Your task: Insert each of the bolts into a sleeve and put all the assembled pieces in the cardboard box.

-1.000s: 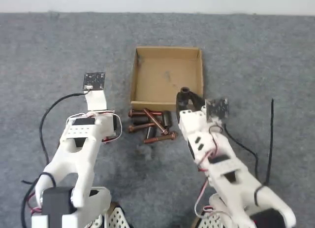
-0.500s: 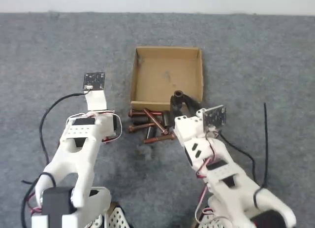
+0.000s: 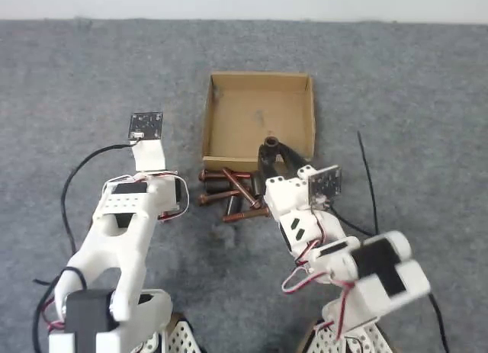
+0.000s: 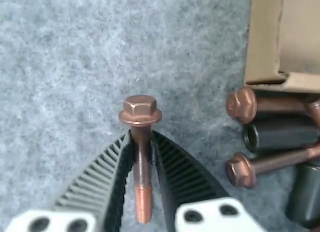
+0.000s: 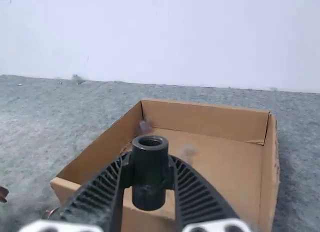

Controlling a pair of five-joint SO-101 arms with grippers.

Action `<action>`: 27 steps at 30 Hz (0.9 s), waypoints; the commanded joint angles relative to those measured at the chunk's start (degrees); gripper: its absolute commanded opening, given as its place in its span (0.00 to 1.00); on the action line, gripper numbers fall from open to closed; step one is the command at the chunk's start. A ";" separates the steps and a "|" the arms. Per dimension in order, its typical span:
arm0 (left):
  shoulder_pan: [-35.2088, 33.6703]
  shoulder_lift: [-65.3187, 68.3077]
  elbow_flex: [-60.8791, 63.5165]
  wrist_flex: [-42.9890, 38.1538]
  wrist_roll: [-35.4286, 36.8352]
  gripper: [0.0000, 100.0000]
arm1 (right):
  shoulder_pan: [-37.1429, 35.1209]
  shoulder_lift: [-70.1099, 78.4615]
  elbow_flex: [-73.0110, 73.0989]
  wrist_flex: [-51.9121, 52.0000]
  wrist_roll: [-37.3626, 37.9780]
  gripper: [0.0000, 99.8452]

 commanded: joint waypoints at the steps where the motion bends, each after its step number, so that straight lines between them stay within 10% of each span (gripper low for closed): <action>1: 0.18 -3.52 -0.31 -1.49 -0.62 0.01 | -0.48 4.44 -0.18 -12.00 3.96 0.01; 16: 2.11 -6.24 -2.33 -9.85 -0.53 0.01 | -7.25 12.26 9.23 -24.48 9.85 0.01; 27: 11.08 -32.26 -4.62 -11.78 -0.09 0.01 | -7.60 12.26 9.41 -24.48 9.49 0.01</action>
